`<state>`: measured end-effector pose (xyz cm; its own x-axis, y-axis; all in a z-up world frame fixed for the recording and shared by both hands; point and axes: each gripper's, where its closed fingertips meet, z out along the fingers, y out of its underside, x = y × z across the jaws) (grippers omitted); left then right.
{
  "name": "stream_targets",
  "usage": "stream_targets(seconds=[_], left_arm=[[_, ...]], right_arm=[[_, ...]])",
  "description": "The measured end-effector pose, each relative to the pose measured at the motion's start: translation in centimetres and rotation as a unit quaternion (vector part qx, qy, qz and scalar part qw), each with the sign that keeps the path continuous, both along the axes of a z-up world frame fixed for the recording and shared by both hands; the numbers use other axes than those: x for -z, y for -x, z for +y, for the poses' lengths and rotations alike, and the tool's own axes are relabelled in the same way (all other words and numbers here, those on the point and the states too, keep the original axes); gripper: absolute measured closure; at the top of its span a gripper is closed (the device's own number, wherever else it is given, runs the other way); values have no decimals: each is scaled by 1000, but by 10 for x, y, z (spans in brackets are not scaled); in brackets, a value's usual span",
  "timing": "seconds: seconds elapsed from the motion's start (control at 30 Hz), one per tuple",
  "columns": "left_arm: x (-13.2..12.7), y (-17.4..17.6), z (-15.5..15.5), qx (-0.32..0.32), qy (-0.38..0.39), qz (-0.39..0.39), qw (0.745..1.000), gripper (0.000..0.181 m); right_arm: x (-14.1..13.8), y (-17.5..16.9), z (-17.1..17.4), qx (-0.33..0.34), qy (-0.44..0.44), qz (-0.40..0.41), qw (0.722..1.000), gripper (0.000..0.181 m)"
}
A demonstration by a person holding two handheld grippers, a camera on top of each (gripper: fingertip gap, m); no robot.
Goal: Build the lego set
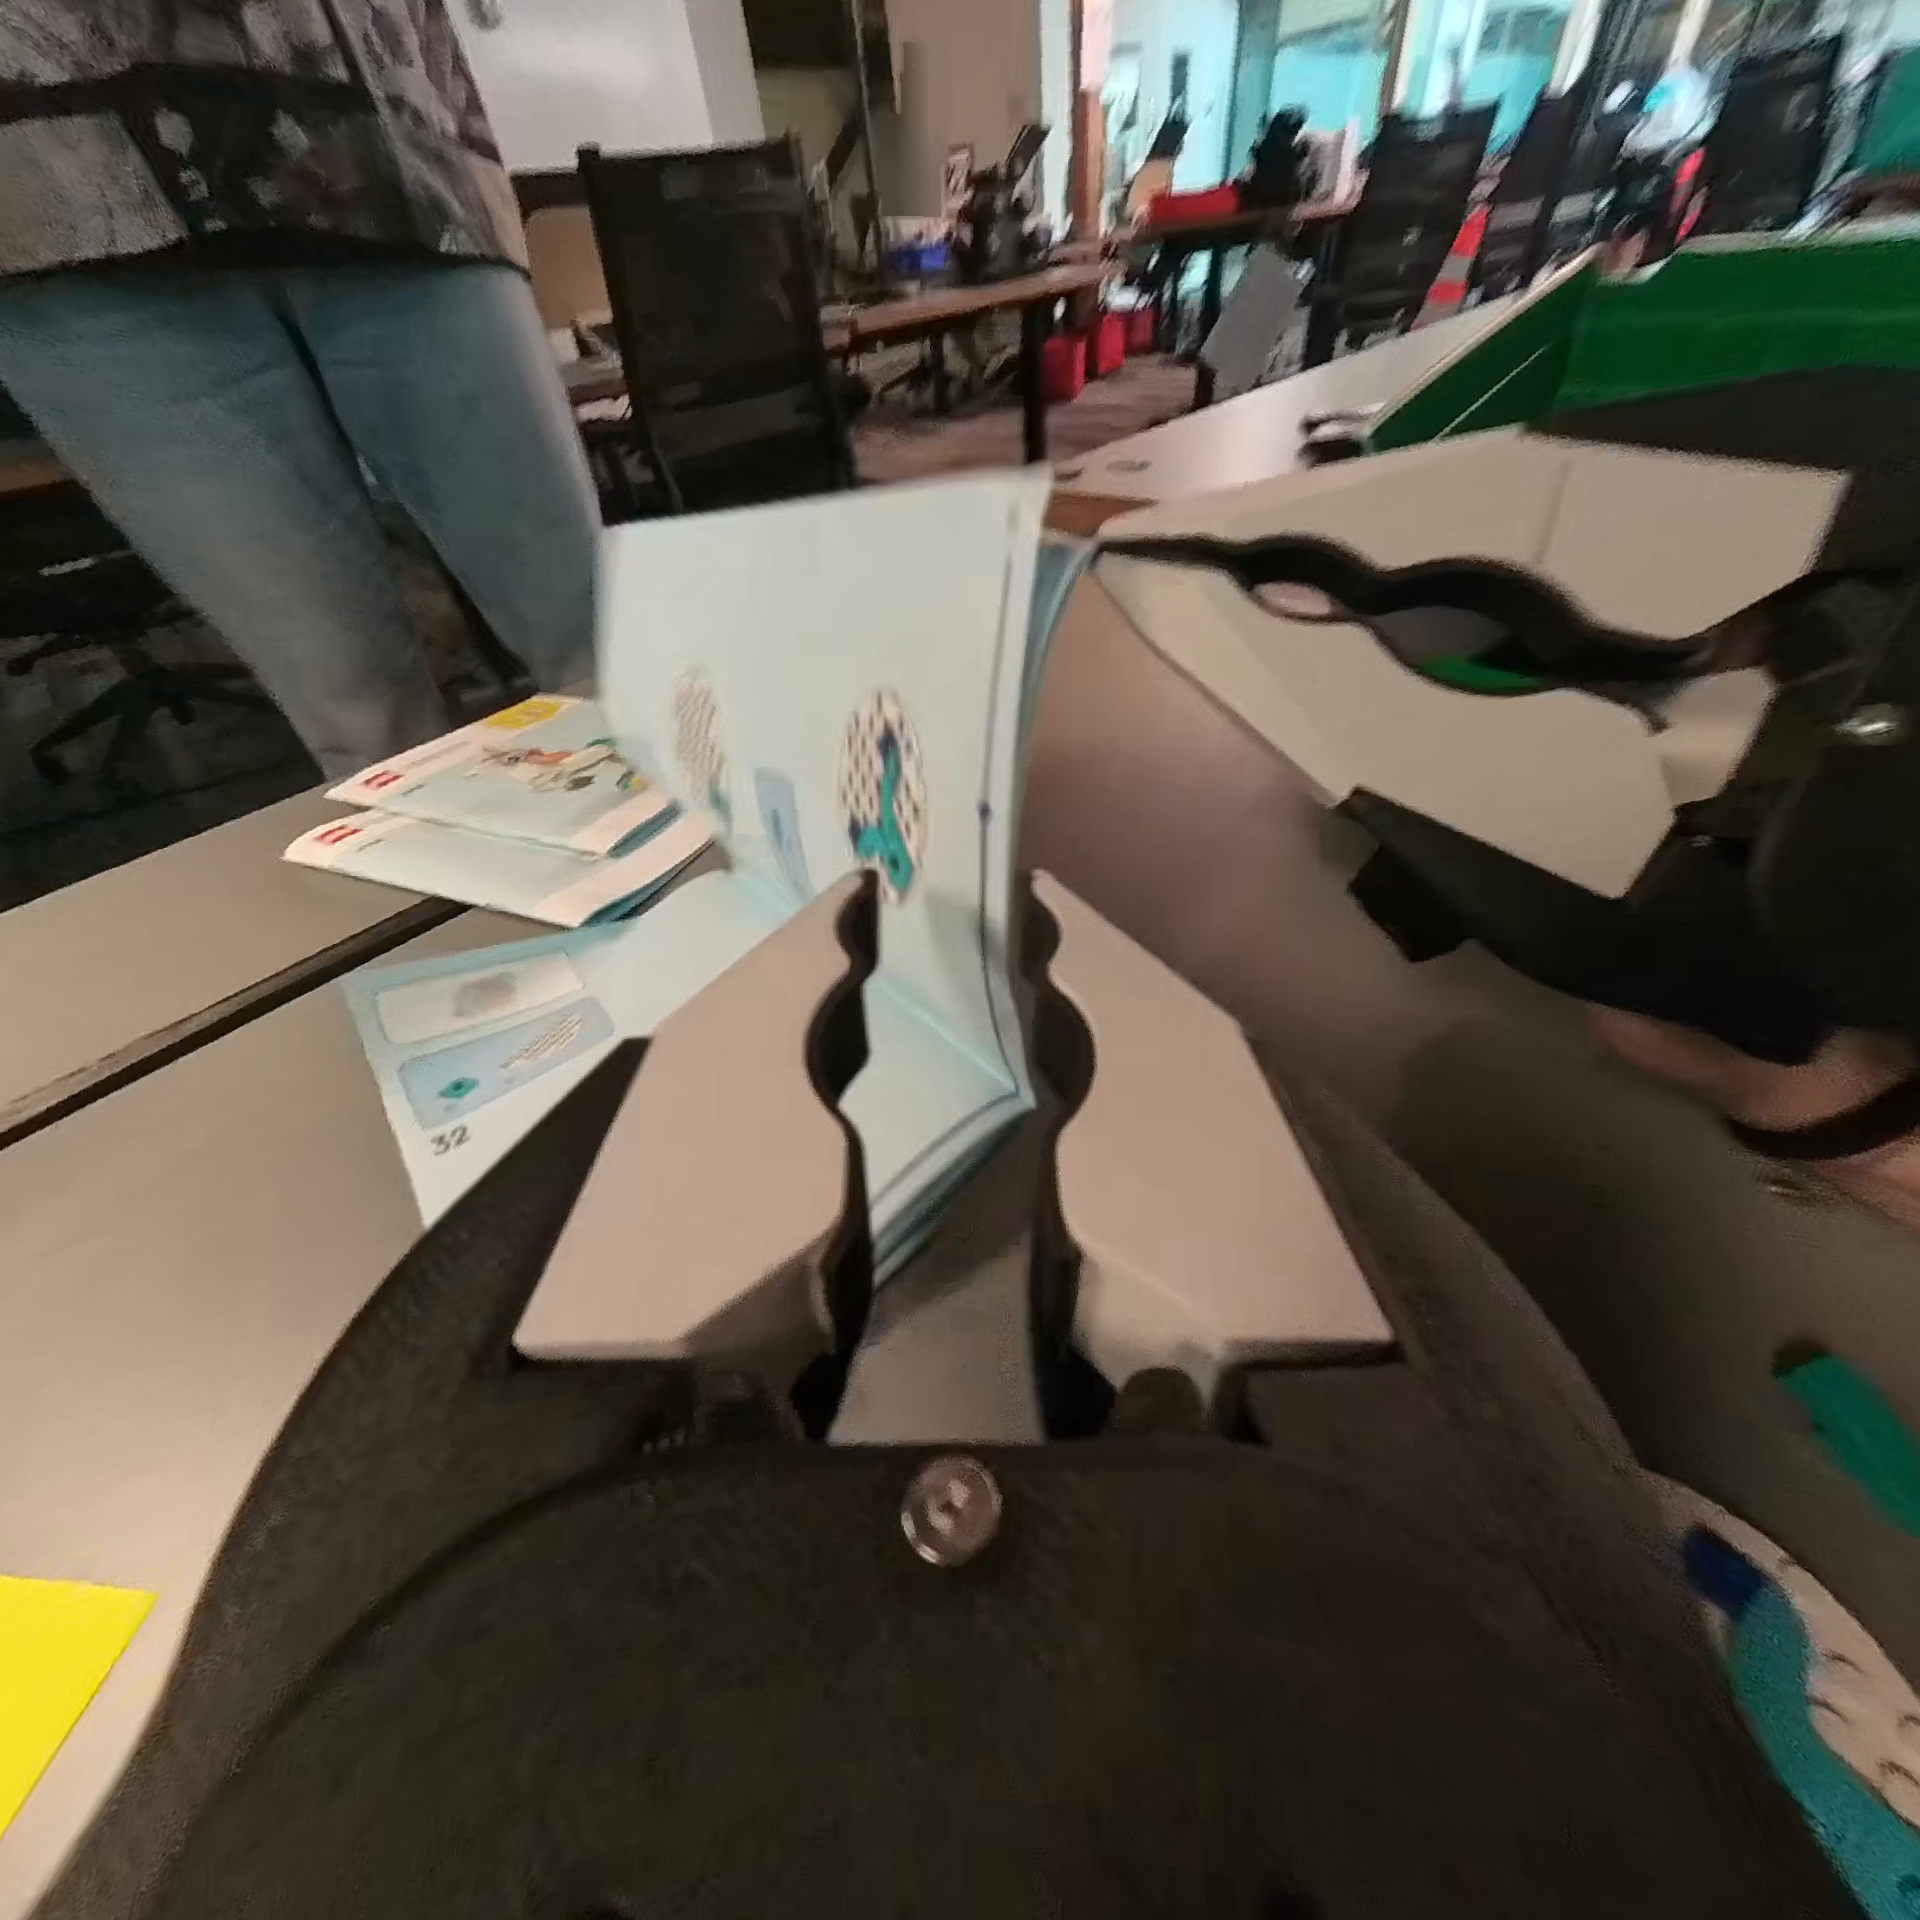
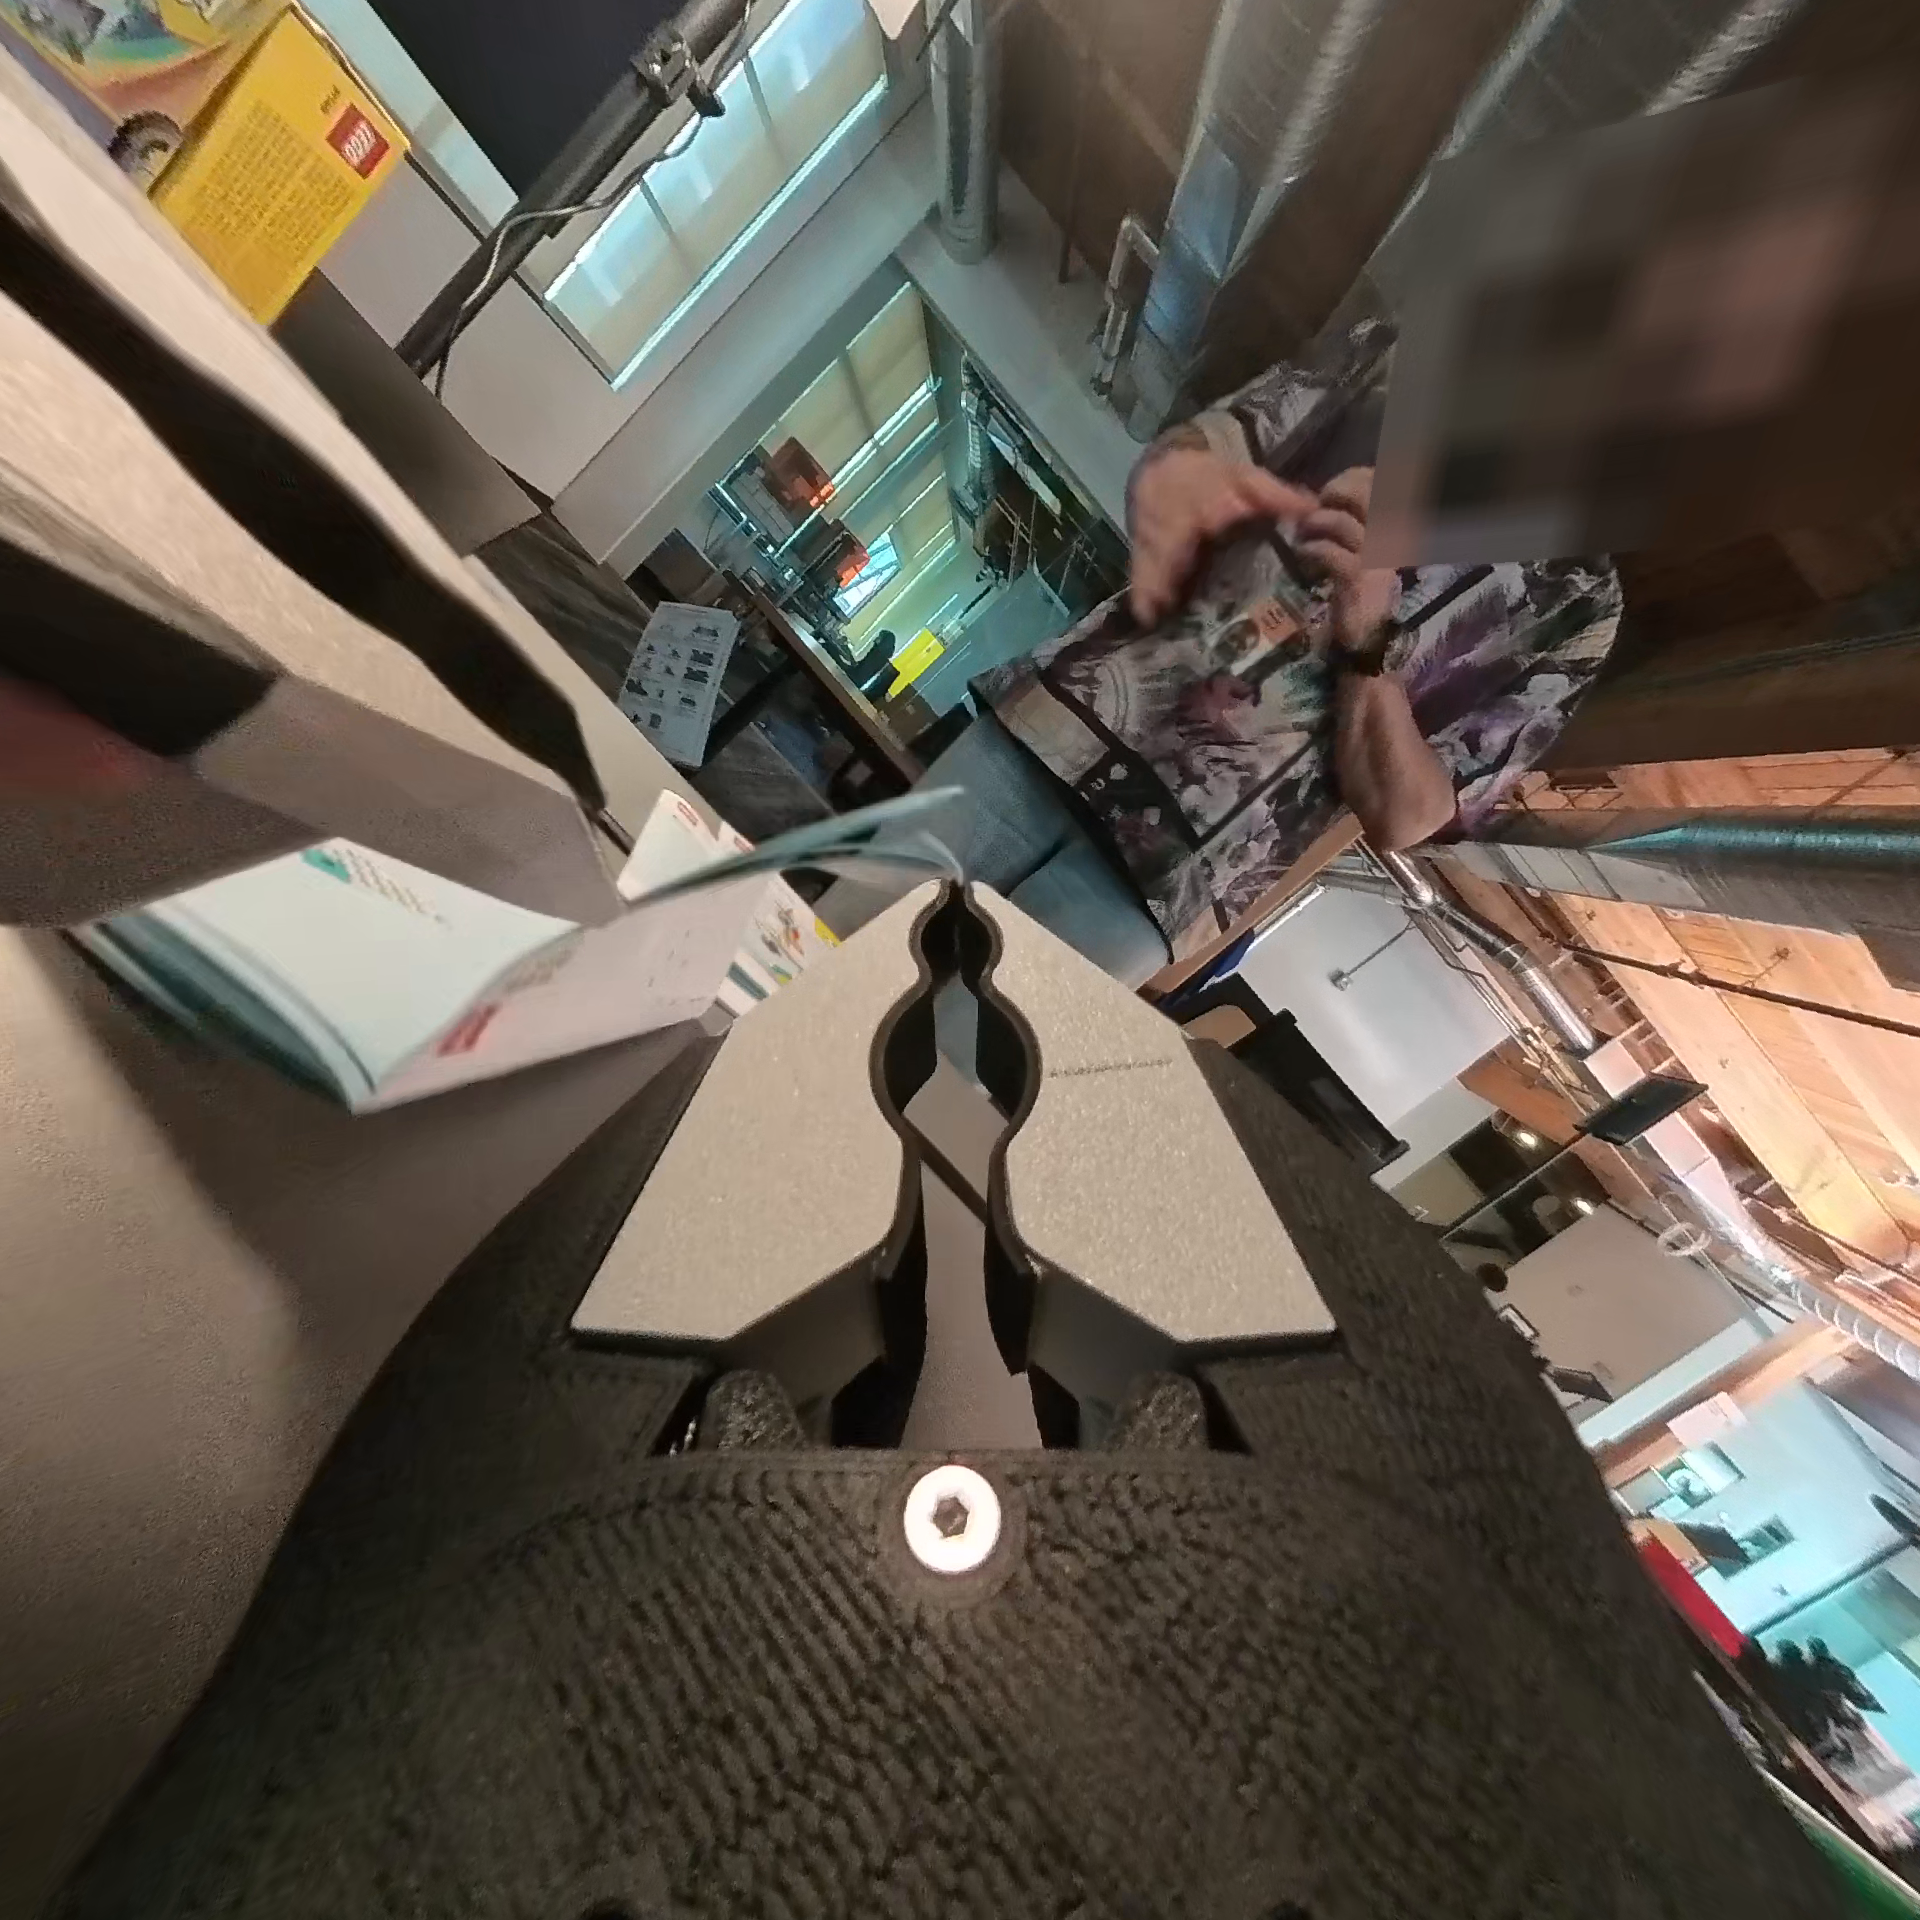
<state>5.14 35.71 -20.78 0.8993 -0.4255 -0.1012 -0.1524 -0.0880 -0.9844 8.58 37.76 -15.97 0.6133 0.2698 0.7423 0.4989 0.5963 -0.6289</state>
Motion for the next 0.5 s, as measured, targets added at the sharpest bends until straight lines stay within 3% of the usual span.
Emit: stream_targets(seconds=[0.07,0.27,0.5], left_arm=[[-12,-5,-6,27,-27,-38,999,144],[-31,3,-11,46,-50,-128,989,136],[-18,18,1,18,15,-193,981,158]], right_arm=[[1,1,0,-1,-1,-3,1000,181],[4,8,-2,-10,-6,-19,1000,181],[6,7,0,-9,0,-19,1000,181]])
